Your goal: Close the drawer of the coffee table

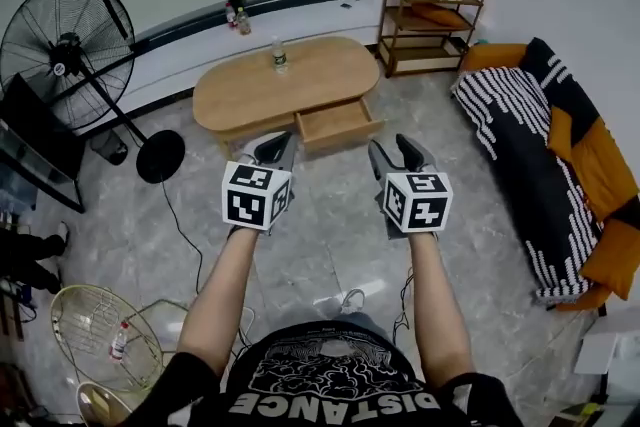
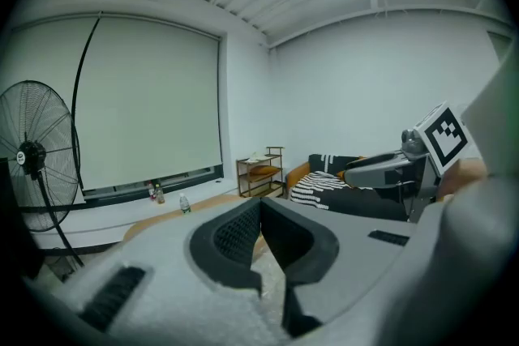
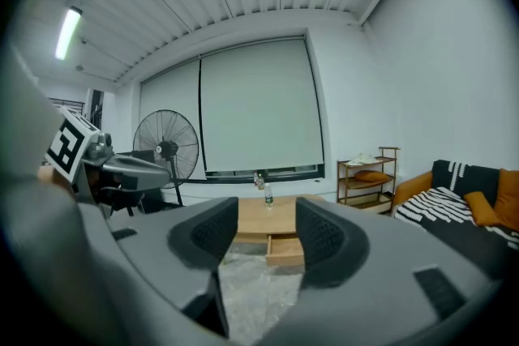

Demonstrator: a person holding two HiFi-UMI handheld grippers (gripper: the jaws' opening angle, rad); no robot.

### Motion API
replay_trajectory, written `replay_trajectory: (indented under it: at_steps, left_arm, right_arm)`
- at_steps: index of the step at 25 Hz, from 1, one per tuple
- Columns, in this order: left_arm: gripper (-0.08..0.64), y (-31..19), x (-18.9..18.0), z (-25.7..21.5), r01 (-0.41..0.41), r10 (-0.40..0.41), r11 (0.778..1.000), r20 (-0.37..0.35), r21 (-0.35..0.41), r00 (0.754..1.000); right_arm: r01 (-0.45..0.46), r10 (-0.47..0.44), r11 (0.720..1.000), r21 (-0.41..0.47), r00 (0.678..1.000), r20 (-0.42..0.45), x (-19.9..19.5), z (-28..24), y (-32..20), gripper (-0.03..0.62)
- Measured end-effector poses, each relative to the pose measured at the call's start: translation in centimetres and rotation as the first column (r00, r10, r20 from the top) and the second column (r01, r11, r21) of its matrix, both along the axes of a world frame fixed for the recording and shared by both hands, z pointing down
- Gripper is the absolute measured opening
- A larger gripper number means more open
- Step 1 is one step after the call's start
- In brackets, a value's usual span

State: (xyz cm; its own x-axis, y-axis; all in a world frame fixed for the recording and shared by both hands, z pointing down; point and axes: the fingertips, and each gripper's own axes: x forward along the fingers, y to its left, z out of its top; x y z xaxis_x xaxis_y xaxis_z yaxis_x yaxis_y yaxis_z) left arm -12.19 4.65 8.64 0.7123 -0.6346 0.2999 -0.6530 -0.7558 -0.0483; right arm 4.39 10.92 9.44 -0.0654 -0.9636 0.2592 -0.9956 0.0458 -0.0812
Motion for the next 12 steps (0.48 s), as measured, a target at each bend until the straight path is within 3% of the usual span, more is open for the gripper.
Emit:
replay_trajectory:
  at_steps: [6,12]
  left_arm:
    - [0.003,-2.4,2.4,-0.3,0.079,-0.079,0.997,0.009,0.009,0.997]
    - [0.003,-4.1,3.0,0.2,0.138,-0.138,0.990,0.020,0.009,0.990]
  right_arm:
    - [0.100,-0.100,0.995,0.002,0.995,0.010,2.6,0.3,-3.7,0.278]
    - [0.161,-0.160,0.987,-0.009,0.987,0.026,3.6,1.3,-6.6,0.284]
